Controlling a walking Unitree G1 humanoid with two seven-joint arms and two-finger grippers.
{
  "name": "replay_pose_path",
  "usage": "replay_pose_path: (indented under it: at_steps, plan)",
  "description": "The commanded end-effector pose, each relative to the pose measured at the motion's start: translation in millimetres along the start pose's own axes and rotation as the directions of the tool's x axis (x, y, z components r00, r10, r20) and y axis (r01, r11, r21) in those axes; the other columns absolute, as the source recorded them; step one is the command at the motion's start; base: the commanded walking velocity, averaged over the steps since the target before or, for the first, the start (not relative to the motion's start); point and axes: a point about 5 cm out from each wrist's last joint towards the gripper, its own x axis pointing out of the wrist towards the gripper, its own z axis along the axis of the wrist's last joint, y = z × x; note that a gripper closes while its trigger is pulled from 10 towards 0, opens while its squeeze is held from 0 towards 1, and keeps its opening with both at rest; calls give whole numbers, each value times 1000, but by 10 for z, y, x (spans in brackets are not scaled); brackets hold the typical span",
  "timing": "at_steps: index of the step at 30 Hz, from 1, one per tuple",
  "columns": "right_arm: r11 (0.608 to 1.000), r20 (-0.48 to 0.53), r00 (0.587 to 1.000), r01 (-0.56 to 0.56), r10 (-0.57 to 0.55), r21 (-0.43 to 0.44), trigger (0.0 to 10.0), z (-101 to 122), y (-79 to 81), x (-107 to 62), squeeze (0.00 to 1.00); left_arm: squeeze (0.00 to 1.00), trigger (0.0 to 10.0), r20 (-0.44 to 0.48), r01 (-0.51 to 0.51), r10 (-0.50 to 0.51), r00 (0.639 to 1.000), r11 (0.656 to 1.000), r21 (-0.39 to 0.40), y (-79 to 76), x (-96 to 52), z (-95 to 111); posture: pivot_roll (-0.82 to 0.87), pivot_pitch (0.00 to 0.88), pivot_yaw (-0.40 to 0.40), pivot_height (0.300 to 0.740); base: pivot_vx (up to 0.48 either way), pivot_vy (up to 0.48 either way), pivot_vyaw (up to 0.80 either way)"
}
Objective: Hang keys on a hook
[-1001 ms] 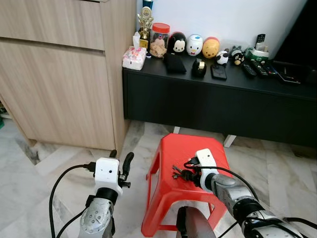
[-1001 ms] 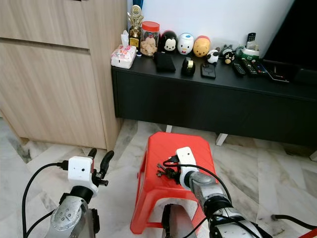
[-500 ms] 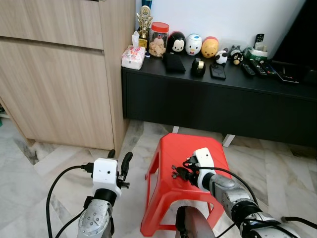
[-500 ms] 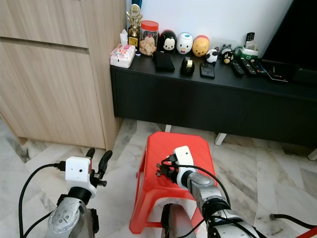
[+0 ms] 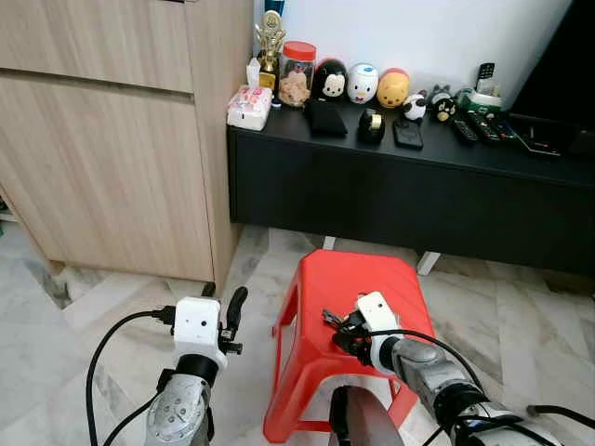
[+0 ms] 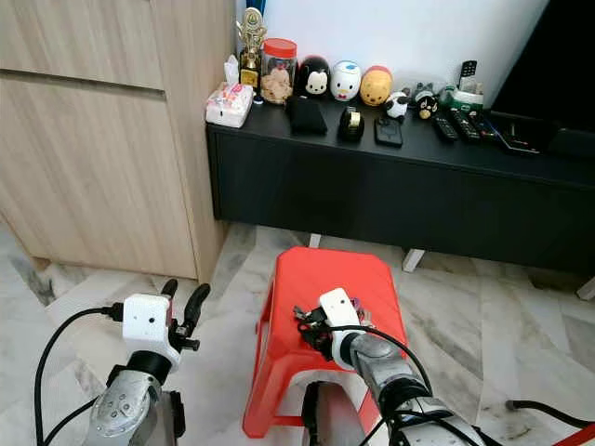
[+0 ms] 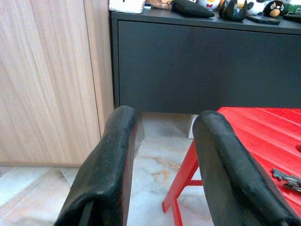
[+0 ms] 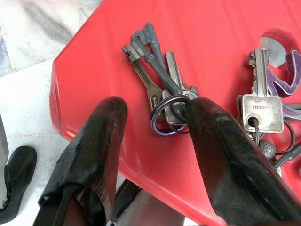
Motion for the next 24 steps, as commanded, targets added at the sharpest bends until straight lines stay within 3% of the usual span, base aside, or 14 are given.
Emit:
replay_pose_path:
  at_steps: [1,2,3,4,5,6,24]
  plan:
    - [1000,-13,1000,21,-21,6,10000,-65,-44,-23,0,0,10000,21,-4,4,1000,1000,8,-12,-4,58,86,0,-184,550,0,0,0]
    - [1000,-11,1000,24,-24,7,10000,-65,-46,-24,0,0,10000,20,-4,4,1000,1000,8,-11,-4,57,86,0,-184,550,0,0,0]
    - [1000,-10,1000,26,-26,8,9255,-64,-50,-25,0,0,10000,20,-4,4,1000,1000,8,-10,-3,57,85,0,-184,550,0,0,0]
    - [999,-7,999,33,-33,8,3647,-61,-59,-28,0,0,10000,20,-5,5,1000,1000,8,-7,0,57,86,0,-184,550,0,0,0]
    - [999,-5,999,37,-37,8,3647,-60,-64,-30,0,0,10000,20,-5,5,1000,1000,8,-5,1,57,86,0,-184,550,0,0,0]
    - [999,-4,999,39,-39,9,0,-58,-68,-31,0,0,10000,19,-6,6,1000,1000,7,-1,1,56,83,0,-182,550,0,0,0]
    - [998,21,998,61,-61,7,0,-34,-128,-57,0,0,10000,13,-18,18,1000,1000,1,19,19,32,76,0,-187,550,0,0,0]
